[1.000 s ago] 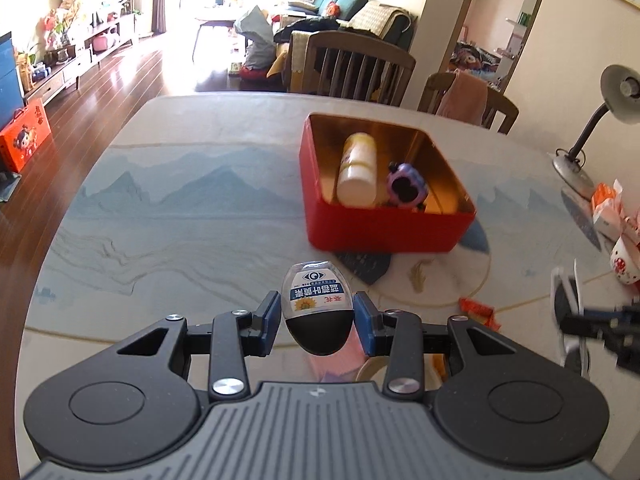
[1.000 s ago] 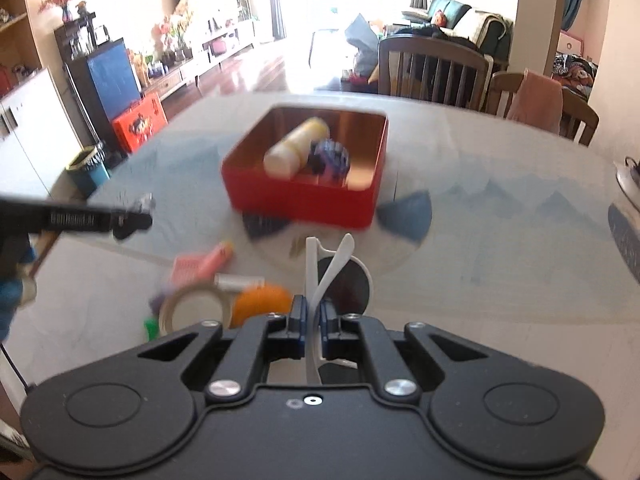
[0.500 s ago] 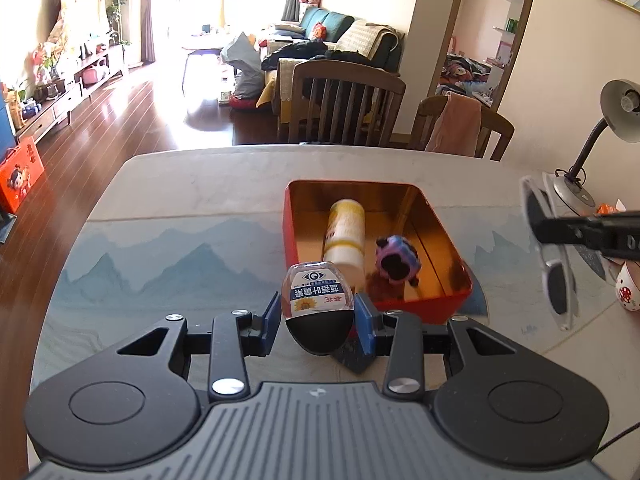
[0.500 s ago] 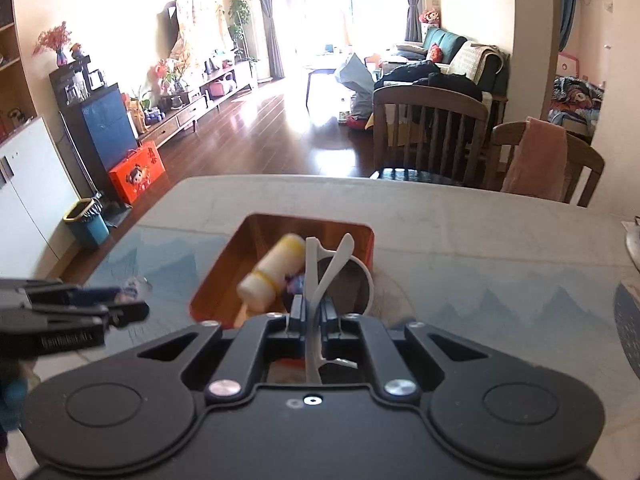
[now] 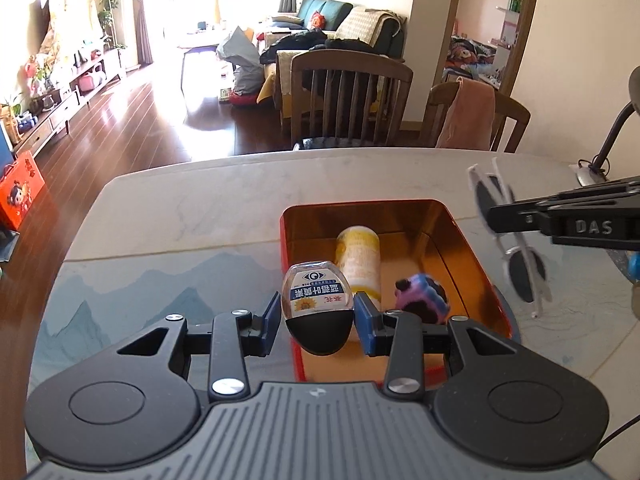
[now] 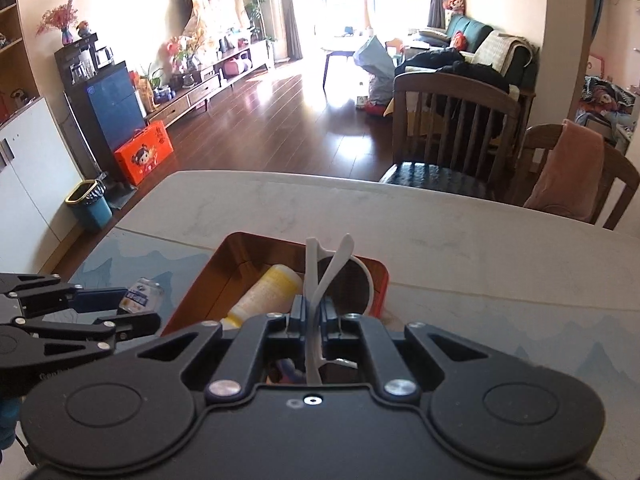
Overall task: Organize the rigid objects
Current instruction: 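Carry the small bottle and sunglasses over the red tin with both grippers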
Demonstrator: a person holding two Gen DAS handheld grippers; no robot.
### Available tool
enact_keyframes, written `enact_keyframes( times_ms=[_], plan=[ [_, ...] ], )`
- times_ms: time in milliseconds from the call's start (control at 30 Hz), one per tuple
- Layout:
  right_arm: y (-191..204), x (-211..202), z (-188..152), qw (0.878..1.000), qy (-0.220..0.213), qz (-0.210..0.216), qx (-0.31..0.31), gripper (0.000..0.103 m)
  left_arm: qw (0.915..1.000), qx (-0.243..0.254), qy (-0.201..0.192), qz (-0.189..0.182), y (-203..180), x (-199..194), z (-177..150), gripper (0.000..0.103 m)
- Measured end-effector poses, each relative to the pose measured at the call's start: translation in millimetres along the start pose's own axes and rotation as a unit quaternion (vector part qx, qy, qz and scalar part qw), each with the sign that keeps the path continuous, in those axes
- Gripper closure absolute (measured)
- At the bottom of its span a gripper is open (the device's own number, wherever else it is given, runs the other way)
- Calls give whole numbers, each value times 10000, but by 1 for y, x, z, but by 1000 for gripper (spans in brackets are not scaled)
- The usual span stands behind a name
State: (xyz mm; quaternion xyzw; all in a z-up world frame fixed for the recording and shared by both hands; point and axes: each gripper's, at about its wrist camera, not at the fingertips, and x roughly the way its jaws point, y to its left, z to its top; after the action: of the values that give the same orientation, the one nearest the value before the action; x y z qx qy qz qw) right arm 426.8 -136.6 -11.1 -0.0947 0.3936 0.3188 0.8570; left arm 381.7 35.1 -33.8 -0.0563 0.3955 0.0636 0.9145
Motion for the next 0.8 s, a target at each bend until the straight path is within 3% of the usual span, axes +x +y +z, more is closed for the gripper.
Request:
enact_keyframes(
  times_ms=[400, 800],
  plan=[
    [-6, 52, 5, 9990, 398, 153, -157, 97, 9995, 117, 201, 200, -9, 59, 24, 64],
    [-12, 73, -7, 9969, 699, 335, -146, 97, 9986, 306, 389, 191, -18, 89, 25, 65]
  ],
)
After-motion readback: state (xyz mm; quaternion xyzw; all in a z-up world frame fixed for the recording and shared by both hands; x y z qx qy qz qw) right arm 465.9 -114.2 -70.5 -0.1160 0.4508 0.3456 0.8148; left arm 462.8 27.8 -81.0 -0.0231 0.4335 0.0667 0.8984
